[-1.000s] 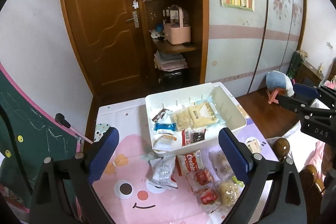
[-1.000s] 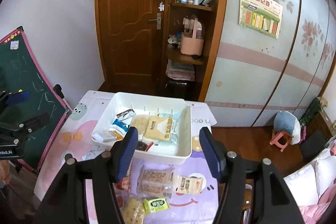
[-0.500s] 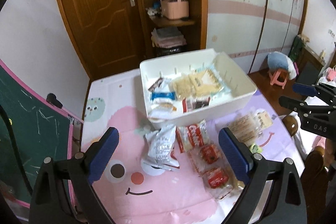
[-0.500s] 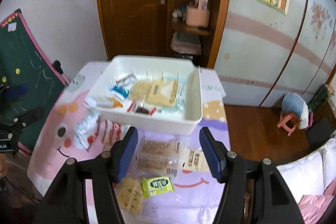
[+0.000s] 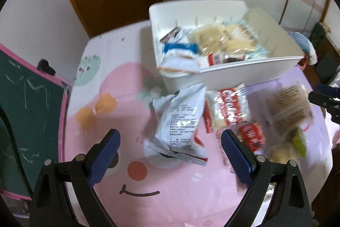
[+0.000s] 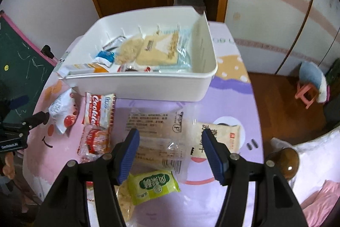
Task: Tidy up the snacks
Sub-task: 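Grasp the white printed snack bag with the left gripper while the right grasps a clear cracker bag, then carry both bags over the white basket and open both grippers to drop them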
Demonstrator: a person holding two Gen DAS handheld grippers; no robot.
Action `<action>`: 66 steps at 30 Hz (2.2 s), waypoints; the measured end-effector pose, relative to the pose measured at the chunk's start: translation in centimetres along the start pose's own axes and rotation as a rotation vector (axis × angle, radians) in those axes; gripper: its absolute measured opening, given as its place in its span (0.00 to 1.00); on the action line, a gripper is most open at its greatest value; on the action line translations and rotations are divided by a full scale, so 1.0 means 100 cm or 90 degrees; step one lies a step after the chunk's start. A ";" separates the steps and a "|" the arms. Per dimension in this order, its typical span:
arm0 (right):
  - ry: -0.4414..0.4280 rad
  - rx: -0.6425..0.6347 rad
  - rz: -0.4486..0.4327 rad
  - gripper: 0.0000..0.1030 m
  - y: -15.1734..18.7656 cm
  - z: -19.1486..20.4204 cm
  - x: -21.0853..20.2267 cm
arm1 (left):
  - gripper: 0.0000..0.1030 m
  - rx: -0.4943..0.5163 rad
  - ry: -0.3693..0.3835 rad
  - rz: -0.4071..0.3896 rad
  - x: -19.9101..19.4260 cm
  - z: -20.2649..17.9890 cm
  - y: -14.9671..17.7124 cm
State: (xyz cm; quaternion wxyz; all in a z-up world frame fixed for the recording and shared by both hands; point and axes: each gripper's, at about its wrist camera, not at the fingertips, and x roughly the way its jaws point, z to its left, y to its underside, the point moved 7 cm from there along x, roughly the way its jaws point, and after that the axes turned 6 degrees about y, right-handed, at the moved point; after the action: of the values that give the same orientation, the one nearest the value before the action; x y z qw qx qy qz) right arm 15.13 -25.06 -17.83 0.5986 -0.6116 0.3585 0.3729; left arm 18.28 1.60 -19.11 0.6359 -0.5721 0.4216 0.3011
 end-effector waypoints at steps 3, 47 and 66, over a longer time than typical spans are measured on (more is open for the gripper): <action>-0.015 0.016 0.017 0.59 0.001 -0.003 0.017 | 0.93 -0.024 0.003 0.019 0.019 0.008 0.001; -0.092 -0.097 -0.067 0.38 -0.003 0.062 -0.002 | 0.44 -0.090 0.019 0.027 0.022 0.008 0.013; -0.054 -0.123 -0.264 0.34 -0.032 0.076 -0.167 | 0.44 0.010 0.044 -0.201 -0.158 -0.026 -0.028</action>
State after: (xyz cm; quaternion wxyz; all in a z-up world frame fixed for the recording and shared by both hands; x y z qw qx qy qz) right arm 10.05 -17.49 -1.62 0.6158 -0.7104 0.1625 0.2995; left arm 12.92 0.12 -3.86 0.6649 -0.6361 0.3506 0.1742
